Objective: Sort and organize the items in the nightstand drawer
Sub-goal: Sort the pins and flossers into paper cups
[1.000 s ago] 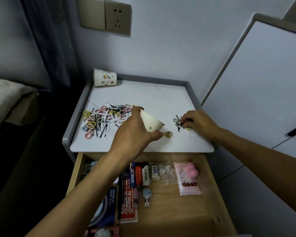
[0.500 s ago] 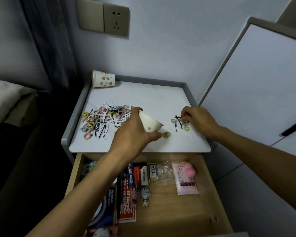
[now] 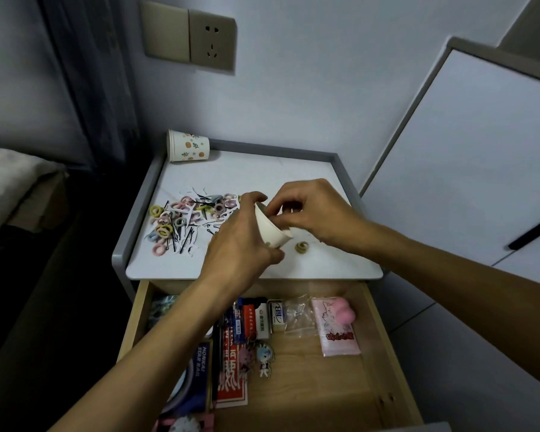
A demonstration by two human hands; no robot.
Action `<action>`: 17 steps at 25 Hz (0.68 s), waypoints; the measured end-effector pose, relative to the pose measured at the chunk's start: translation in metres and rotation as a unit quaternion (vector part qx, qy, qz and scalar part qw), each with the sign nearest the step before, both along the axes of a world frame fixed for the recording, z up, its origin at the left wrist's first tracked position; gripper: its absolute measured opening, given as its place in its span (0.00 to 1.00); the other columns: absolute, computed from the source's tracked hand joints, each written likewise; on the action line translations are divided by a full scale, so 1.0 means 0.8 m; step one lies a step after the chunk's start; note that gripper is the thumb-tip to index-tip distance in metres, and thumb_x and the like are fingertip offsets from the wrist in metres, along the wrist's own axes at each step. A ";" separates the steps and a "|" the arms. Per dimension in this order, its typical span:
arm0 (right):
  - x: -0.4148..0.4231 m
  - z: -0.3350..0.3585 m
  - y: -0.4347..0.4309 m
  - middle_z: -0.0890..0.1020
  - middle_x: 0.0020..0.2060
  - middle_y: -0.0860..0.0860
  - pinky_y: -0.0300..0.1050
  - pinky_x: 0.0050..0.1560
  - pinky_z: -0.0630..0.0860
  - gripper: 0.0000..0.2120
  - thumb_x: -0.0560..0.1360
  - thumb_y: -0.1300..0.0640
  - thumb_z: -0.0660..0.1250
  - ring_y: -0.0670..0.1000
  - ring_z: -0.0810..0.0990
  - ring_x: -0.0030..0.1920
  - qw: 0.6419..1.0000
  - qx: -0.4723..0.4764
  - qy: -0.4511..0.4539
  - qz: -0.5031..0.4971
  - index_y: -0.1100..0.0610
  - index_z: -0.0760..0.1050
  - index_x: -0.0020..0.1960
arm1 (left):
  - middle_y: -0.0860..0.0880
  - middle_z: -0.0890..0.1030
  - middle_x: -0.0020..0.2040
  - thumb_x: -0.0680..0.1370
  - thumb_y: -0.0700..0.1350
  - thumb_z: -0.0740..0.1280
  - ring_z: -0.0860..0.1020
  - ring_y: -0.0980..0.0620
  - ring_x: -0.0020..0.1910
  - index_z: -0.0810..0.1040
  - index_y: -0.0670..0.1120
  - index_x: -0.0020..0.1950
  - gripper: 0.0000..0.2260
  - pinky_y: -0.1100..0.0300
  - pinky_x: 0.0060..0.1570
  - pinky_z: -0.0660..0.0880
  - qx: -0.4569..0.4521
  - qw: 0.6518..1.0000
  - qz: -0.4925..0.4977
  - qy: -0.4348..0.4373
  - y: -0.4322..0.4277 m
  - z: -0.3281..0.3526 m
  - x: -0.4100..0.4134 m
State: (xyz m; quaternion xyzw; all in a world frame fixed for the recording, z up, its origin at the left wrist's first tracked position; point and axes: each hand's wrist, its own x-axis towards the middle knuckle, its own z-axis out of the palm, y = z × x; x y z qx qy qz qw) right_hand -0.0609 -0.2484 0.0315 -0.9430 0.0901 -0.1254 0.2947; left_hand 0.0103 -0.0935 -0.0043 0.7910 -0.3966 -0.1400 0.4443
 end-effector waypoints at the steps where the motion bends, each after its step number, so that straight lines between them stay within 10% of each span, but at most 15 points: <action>1: -0.002 -0.002 -0.002 0.84 0.39 0.46 0.36 0.41 0.75 0.05 0.70 0.63 0.75 0.43 0.79 0.37 0.998 0.037 -0.021 -0.047 0.55 0.84 0.45 | 0.50 0.76 0.60 0.66 0.44 0.79 0.77 0.48 0.52 0.61 0.53 0.71 0.39 0.55 0.45 0.74 -0.003 1.000 0.004 0.002 0.001 0.000 0.001; 8: -0.010 -0.016 -0.014 0.84 0.37 0.57 0.40 0.37 0.77 0.05 0.75 0.62 0.71 0.45 0.79 0.32 0.969 0.209 0.016 -0.129 0.63 0.83 0.49 | 0.53 0.73 0.56 0.64 0.51 0.80 0.75 0.49 0.53 0.63 0.53 0.69 0.39 0.52 0.50 0.76 -0.034 0.999 0.020 0.018 0.000 0.004 -0.001; 17: -0.021 -0.072 -0.123 0.84 0.32 0.54 0.46 0.50 0.79 0.10 0.70 0.54 0.77 0.50 0.82 0.37 0.924 -0.006 0.181 -0.336 0.62 0.84 0.41 | 0.50 0.76 0.59 0.65 0.51 0.80 0.76 0.47 0.56 0.63 0.52 0.68 0.38 0.48 0.54 0.76 -0.019 0.999 0.027 0.039 -0.003 0.001 0.002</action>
